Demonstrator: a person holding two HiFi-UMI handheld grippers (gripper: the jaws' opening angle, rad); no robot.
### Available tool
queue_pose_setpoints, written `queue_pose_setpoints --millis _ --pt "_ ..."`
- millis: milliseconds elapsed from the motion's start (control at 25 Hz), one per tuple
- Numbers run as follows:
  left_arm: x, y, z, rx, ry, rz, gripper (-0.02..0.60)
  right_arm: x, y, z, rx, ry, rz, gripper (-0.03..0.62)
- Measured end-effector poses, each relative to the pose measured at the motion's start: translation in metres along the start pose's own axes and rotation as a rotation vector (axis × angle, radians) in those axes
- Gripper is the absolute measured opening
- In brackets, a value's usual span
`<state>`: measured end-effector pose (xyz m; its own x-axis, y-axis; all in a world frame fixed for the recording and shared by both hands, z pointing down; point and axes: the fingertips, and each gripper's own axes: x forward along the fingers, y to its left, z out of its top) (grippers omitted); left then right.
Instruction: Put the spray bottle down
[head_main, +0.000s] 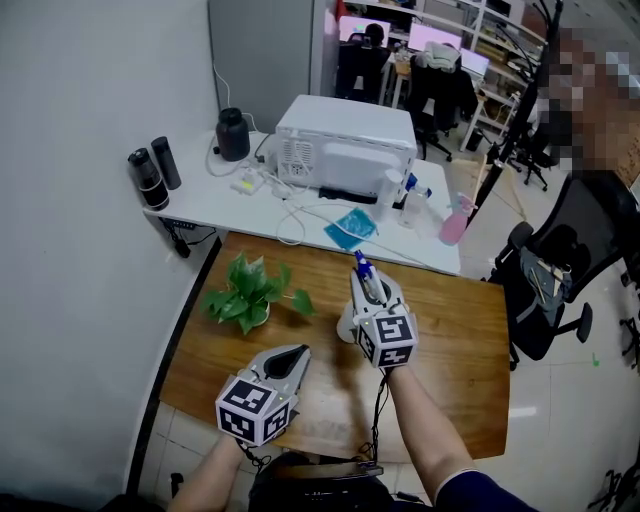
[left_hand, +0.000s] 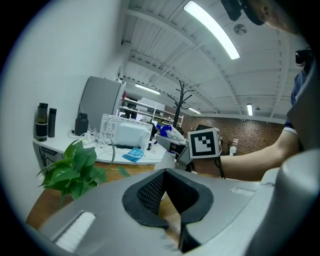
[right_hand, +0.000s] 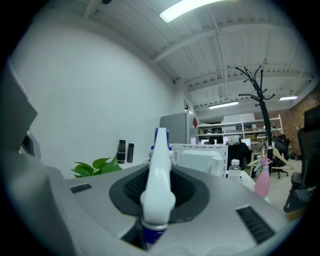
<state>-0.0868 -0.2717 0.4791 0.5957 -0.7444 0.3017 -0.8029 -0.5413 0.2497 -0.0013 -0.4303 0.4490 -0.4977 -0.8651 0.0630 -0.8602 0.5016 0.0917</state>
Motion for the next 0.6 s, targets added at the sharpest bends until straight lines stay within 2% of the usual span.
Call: queue_pose_setpoints --millis 600 --pt "0.0015 0.0045 0.0003 -0.009 -0.006 0.012 0.006 0.0105 0.0068 -0.0083 -0.012 0.002 0.024 0.081"
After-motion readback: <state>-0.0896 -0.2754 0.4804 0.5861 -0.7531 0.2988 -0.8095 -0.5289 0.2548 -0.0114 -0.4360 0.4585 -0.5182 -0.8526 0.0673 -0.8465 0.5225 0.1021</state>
